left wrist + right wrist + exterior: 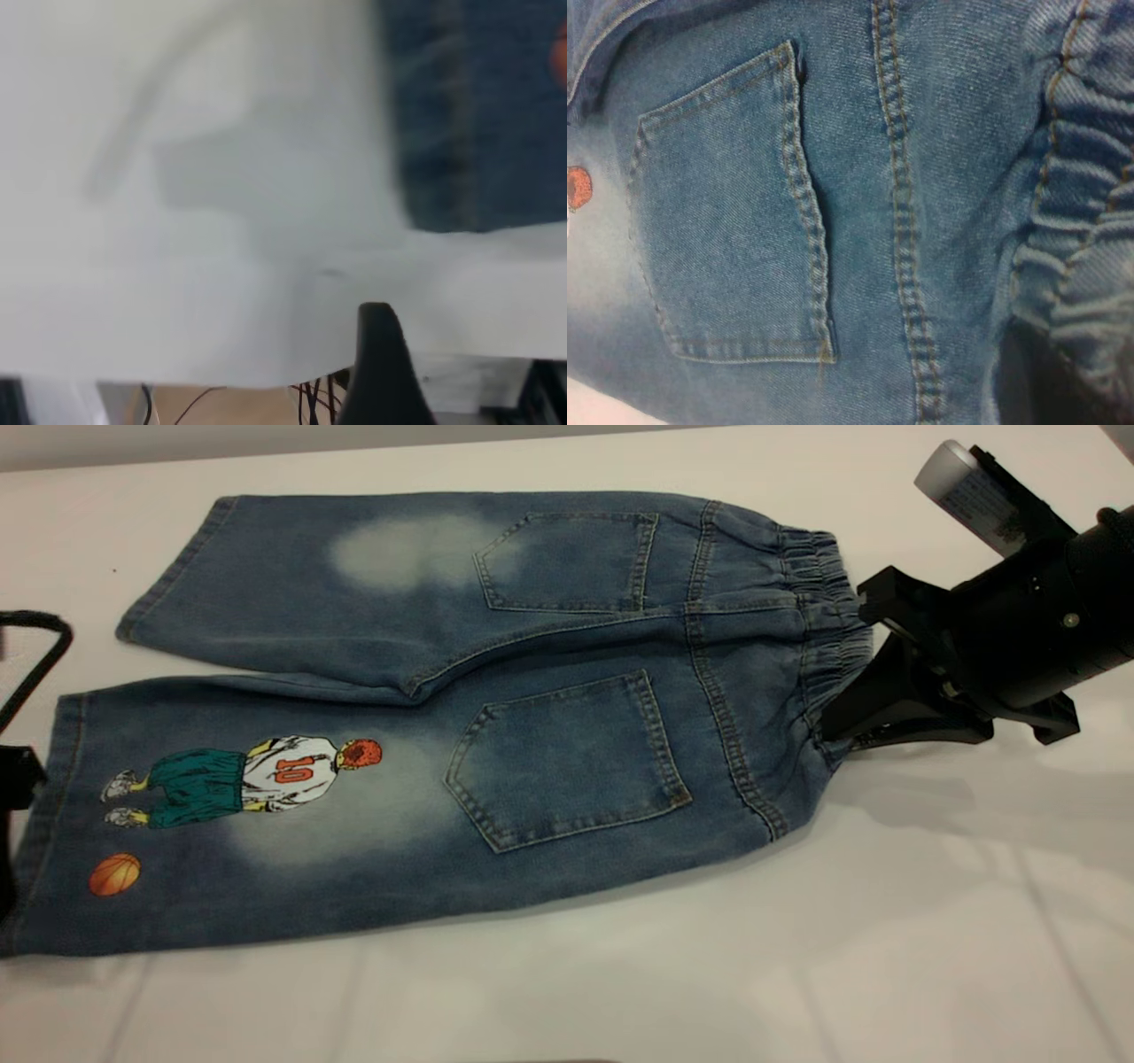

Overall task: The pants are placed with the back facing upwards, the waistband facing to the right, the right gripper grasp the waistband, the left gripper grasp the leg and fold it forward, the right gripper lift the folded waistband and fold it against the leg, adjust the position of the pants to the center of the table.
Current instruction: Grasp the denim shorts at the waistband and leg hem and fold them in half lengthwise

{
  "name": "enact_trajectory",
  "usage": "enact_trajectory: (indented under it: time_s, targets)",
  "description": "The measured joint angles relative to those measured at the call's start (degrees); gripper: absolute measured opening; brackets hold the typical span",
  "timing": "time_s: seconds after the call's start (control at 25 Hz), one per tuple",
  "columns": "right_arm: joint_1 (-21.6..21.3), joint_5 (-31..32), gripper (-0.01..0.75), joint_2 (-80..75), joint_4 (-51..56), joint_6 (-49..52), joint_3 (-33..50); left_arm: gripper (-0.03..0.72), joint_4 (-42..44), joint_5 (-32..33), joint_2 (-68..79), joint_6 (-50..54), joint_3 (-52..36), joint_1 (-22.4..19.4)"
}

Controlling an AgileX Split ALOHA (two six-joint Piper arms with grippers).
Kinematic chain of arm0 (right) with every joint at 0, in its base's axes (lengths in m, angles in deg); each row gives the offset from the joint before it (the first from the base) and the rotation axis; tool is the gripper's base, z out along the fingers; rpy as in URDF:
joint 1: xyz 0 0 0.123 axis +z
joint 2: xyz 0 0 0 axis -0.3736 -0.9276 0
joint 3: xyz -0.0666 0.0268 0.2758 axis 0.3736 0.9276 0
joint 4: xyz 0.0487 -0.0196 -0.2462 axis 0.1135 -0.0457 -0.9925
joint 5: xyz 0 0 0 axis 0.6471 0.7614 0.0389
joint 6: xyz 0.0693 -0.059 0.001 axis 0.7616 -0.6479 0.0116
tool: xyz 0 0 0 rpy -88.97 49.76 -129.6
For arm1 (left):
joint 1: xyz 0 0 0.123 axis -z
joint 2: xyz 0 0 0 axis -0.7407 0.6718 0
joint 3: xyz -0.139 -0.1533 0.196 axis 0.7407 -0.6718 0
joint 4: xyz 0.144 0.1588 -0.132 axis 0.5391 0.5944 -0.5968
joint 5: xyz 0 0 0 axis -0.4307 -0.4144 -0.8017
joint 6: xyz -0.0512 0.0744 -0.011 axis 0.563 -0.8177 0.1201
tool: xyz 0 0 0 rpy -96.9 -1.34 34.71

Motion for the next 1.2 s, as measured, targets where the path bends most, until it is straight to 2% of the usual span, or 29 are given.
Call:
enact_trajectory:
  time_s: [0.12,0.24,0.6,0.88,0.96,1.04,1.16,1.2]
  targets:
    - [0.0,0.0,0.034,0.0,-0.1,0.0,0.0,0.451,5.0,-0.3,0.1,6.9,0.0,0.0]
    - [0.0,0.0,0.034,0.0,-0.2,0.0,0.0,0.451,6.8,-2.1,1.5,8.5,0.0,0.0]
    - [0.0,0.4,0.036,0.0,-0.2,0.0,0.0,0.451,0.5,-9.5,9.0,4.1,0.5,0.0]
    - [0.0,0.4,0.036,0.0,-0.3,0.1,0.0,0.435,-1.3,-10.5,11.4,2.5,0.9,0.0]
    - [0.0,0.5,0.036,0.0,-0.4,0.1,0.0,0.387,-1.7,-10.3,11.5,2.5,1.1,0.0]
    - [0.0,0.7,0.036,0.0,-0.5,0.1,0.0,0.300,-2.6,-10.3,11.5,2.5,1.1,0.1]
    - [0.0,1.1,0.036,0.0,-1.2,0.1,0.0,0.107,-2.9,-10.2,11.5,2.2,1.3,0.1]
    - [-0.1,1.4,0.036,0.0,-1.6,0.1,0.0,0.067,-2.9,-9.8,11.5,1.9,1.7,0.1]
